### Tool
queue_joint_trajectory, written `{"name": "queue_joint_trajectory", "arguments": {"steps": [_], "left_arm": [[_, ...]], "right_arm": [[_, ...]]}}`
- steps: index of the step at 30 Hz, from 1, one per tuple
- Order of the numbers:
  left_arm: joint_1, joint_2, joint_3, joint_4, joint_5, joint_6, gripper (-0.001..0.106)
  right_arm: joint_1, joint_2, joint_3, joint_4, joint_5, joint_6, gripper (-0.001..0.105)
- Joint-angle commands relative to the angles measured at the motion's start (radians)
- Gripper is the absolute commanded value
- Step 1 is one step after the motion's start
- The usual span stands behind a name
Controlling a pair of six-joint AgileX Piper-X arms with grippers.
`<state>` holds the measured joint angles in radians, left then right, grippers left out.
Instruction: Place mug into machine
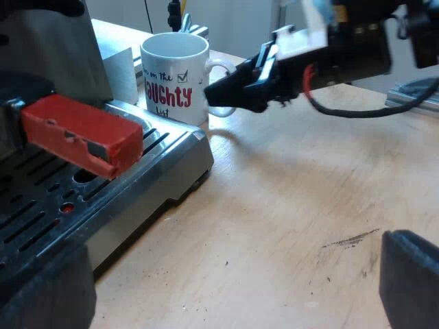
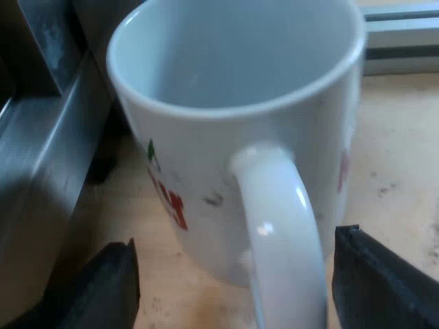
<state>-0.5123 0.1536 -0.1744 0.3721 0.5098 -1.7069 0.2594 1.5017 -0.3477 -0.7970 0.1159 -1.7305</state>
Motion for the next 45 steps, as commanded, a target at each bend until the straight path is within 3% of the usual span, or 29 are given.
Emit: {"name": "queue_joint_trajectory", "arguments": {"steps": [1,5,7,10,11,17,20,23,30,34,37,45], "left_arm": [[-0.003,0.001,-0.002,-0.004,0.011,0.006,0.085],[-0.003,0.001,-0.002,-0.004,0.011,0.006,0.085],[-0.003,0.001,-0.002,-0.004,0.011,0.006,0.085],[-0.003,0.001,-0.002,-0.004,0.011,0.006,0.085],[-0.003,0.001,-0.002,-0.004,0.011,0.006,0.085],[-0.003,0.001,-0.002,-0.004,0.007,0.006,0.085],[-0.003,0.001,-0.002,-0.010,-0.047,0.006,0.085],[-0.001,0.001,-0.002,-0.011,-0.087,0.006,0.085],[-0.001,0.001,-0.002,-0.009,-0.105,0.006,0.085],[-0.001,0.001,0.000,-0.004,-0.208,0.006,0.085],[-0.001,0.001,0.027,-0.058,-0.352,0.006,0.085],[-0.001,0.001,0.079,-0.169,-0.366,0.006,0.085]], "right_arm": [[0.003,0.034,-0.026,-0.014,-0.001,0.003,0.062],[0.003,0.055,-0.038,-0.011,-0.001,0.003,0.058],[0.003,0.055,-0.038,-0.002,-0.001,-0.001,0.046],[0.003,0.055,-0.038,0.000,-0.001,-0.001,0.006],[0.003,0.052,-0.038,0.000,-0.001,-0.001,0.000],[0.003,-0.037,-0.036,0.101,-0.001,-0.068,0.000],[0.003,-0.135,-0.036,0.219,-0.001,-0.068,0.000],[0.003,-0.254,-0.036,0.337,-0.001,-0.088,0.000],[0.003,-0.616,-0.036,0.706,-0.012,-0.123,0.000],[0.003,-0.804,-0.036,0.874,-0.068,-0.158,0.000],[0.015,-0.981,-0.038,1.044,-0.116,-0.158,0.000],[0.158,-1.213,-0.060,1.224,-0.146,-0.149,0.000]]}}
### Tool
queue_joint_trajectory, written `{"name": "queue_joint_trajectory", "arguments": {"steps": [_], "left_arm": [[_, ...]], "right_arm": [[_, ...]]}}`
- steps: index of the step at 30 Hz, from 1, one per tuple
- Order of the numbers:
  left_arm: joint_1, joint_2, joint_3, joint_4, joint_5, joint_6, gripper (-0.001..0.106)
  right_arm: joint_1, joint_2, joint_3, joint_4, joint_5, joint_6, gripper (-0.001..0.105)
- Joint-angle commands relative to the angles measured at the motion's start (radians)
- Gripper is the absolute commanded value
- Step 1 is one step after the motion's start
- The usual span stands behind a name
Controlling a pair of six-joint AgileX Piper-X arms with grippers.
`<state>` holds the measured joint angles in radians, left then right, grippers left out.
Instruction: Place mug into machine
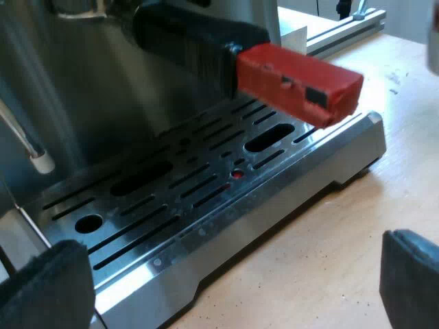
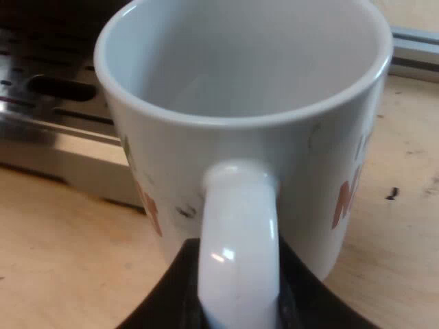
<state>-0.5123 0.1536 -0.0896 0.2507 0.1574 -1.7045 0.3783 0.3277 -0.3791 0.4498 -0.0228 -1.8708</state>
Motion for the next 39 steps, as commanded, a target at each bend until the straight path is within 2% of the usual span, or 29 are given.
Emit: {"name": "queue_joint_trajectory", "arguments": {"steps": [1,4,7,10,18,21,33,39], "left_arm": [[-0.001,0.001,-0.005,-0.047,-0.013,0.003,0.085],[-0.001,0.001,0.009,-0.046,-0.013,0.003,0.085],[-0.001,0.001,0.030,-0.065,-0.013,0.003,0.085],[-0.001,0.001,0.060,-0.108,-0.013,0.003,0.085],[-0.001,0.001,0.071,-0.148,-0.011,-0.004,0.085],[-0.001,0.001,0.071,-0.148,-0.011,-0.027,0.085],[-0.001,0.001,0.071,-0.148,-0.009,-0.027,0.085],[-0.001,0.001,0.071,-0.148,-0.004,-0.027,0.085]], "right_arm": [[0.050,-0.045,-0.028,-0.019,-0.007,-0.002,0.000],[0.137,-0.049,-0.028,-0.022,0.000,0.040,0.000],[0.220,-0.030,-0.028,-0.035,0.060,0.054,0.000],[0.316,0.012,-0.022,-0.077,0.135,0.115,0.000],[0.476,0.181,0.017,-0.312,0.296,0.123,0.000],[0.493,0.289,0.018,-0.431,0.300,0.123,0.000],[0.493,0.718,0.014,-0.917,0.319,0.124,0.000],[0.493,0.865,-0.063,-0.954,0.319,0.124,0.000]]}}
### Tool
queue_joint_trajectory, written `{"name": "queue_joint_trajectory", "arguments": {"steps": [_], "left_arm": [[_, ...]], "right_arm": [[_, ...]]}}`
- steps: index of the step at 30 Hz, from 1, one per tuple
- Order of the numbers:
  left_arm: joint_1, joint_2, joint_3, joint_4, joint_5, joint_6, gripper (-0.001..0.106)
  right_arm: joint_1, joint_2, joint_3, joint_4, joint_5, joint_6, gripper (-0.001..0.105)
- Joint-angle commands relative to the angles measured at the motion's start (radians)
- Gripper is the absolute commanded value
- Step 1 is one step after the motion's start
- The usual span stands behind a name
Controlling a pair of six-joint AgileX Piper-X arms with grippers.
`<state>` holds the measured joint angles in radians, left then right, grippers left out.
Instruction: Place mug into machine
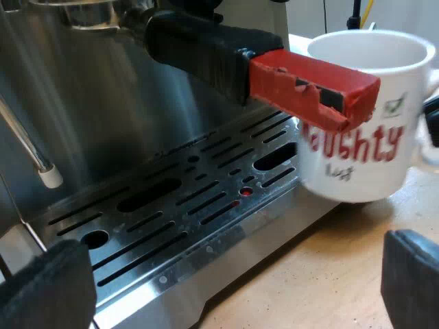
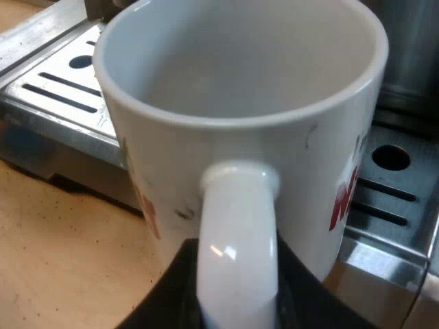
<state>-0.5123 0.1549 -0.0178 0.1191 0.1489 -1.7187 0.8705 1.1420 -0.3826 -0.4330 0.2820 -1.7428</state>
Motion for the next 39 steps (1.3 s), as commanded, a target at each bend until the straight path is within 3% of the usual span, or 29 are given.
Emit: {"name": "queue_joint_trajectory", "arguments": {"steps": [1,9,13,18,23,26,30,32,39], "left_arm": [[-0.001,0.000,-0.001,-0.016,0.005,-0.013,0.085],[-0.001,0.000,-0.001,-0.018,0.005,-0.013,0.085],[-0.001,0.000,-0.001,-0.018,0.005,-0.013,0.085],[-0.001,0.000,-0.001,-0.020,0.005,-0.013,0.085],[-0.001,0.000,-0.001,-0.020,0.005,-0.013,0.085],[-0.001,0.000,-0.001,-0.020,0.005,-0.013,0.085],[-0.001,0.000,-0.001,-0.020,0.005,-0.013,0.085],[-0.001,0.000,-0.001,-0.020,0.005,-0.013,0.085],[-0.001,0.000,-0.001,-0.020,0.005,-0.013,0.085]], "right_arm": [[0.001,0.055,-0.066,-0.071,0.014,-0.004,0.000],[0.001,0.229,-0.159,-0.142,0.014,-0.002,0.000],[0.001,0.300,-0.210,-0.147,0.014,0.043,0.000],[0.001,0.371,-0.267,-0.147,0.012,0.042,0.000],[0.001,0.411,-0.309,-0.147,-0.035,0.041,0.000],[0.001,0.417,-0.322,-0.147,-0.032,0.041,0.010],[0.001,0.417,-0.322,-0.147,-0.032,0.041,0.038],[0.001,0.417,-0.322,-0.147,-0.032,0.041,0.044],[0.001,0.391,-0.316,-0.139,0.047,0.088,0.044]]}}
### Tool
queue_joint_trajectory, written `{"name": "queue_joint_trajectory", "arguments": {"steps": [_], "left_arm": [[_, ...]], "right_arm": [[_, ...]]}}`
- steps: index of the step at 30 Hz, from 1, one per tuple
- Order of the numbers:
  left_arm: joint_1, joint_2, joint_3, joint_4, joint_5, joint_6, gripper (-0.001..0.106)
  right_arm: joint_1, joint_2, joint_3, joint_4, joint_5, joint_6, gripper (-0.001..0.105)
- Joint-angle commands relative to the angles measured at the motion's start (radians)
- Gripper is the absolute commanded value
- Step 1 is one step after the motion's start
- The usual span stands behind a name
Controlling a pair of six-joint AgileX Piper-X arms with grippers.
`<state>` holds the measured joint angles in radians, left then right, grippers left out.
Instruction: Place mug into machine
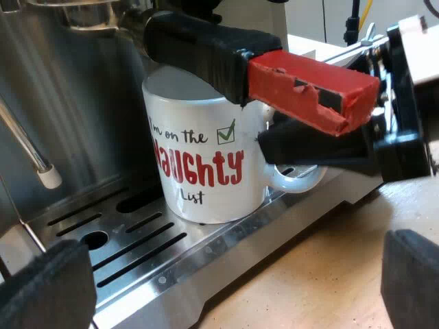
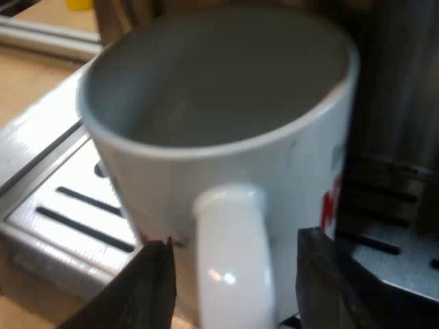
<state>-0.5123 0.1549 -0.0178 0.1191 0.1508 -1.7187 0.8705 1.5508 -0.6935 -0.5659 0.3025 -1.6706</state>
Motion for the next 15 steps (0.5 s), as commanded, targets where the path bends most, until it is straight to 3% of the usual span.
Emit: {"name": "queue_joint_trajectory", "arguments": {"steps": [1,9,15], "left_arm": [[-0.001,0.000,-0.001,-0.020,0.003,-0.013,0.085],[-0.001,0.000,-0.001,-0.020,0.003,-0.013,0.085],[-0.001,0.000,-0.001,-0.020,0.003,-0.013,0.085]], "right_arm": [[0.001,-0.023,-0.001,-0.006,0.027,0.016,0.044],[0.018,-0.035,0.128,-0.113,0.023,0.016,0.044],[0.018,-0.030,0.143,-0.198,0.023,0.010,0.044]]}}
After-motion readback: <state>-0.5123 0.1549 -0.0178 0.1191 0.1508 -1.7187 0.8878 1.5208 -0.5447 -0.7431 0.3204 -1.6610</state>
